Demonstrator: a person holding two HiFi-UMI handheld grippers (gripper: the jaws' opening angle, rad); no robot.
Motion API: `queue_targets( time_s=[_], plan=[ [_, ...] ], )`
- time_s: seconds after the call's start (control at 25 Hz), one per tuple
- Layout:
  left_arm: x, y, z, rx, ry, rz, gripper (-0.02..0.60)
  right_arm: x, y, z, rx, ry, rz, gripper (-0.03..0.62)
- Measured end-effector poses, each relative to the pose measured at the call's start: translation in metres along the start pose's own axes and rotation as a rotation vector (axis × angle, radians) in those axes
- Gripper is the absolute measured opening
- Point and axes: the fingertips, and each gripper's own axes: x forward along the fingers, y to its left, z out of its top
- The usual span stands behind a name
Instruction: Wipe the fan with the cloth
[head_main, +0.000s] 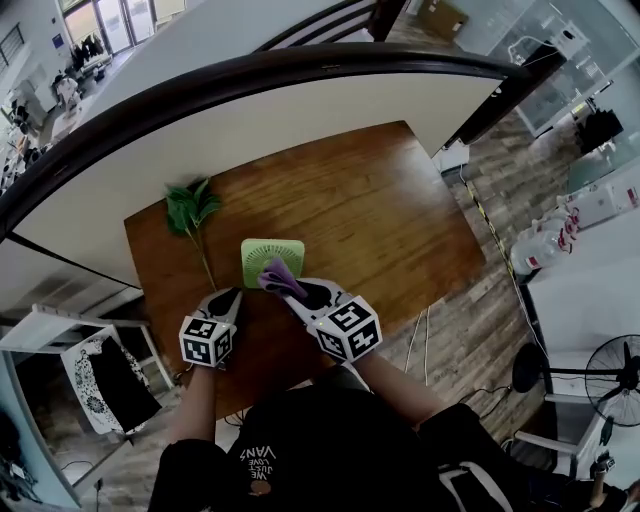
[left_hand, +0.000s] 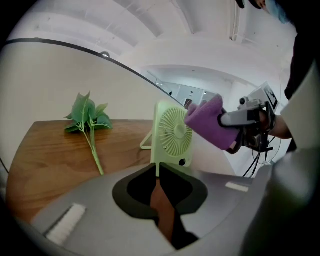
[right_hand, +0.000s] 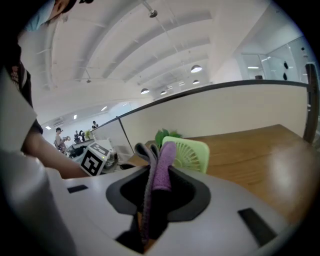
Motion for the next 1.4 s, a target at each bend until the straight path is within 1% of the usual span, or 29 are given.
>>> queue_targets(
  time_s=[0.16,0.28,0.4,0.52,0.64,0.92,1.16,1.28,1.4],
  plan=[
    [-0.024,-0.008,-0.005,-0.010,-0.030,0.032,0.028,0.042,0.022,-0.006,-0.092,0.063,0.067,0.103],
    [-0.039,-0.012,-0.005,-0.020,-0.057,0.054,0.022,0.064,0.023,-0.014,-0.136,0.114,0.066,0.103],
    [-0.045,-0.013,-0.002,-0.032,-0.077,0.063,0.017,0.069,0.014,-0.018,-0.152,0.137,0.046,0.103],
    [-0.045,-0.013,0.004,-0.040,-0.097,0.063,0.012,0.063,0.006,-0.019,-0.136,0.135,0.031,0.103],
    [-0.040,-0.016,0.012,-0.038,-0.111,0.045,0.012,0.050,-0.003,-0.022,-0.114,0.128,0.004,0.103],
    [-0.024,-0.030,0.017,-0.029,-0.103,-0.014,0.012,0.007,-0.035,-0.038,-0.045,0.121,-0.090,0.103],
    [-0.023,-0.040,0.019,-0.041,-0.115,-0.034,0.012,-0.018,-0.057,-0.054,0.002,0.129,-0.173,0.103],
    [-0.027,-0.041,0.020,-0.042,-0.115,-0.033,0.012,-0.026,-0.055,-0.052,0.030,0.105,-0.193,0.103],
    [-0.034,-0.040,0.020,-0.042,-0.120,-0.023,0.012,-0.023,-0.033,-0.044,0.003,0.067,-0.161,0.103]
  ],
)
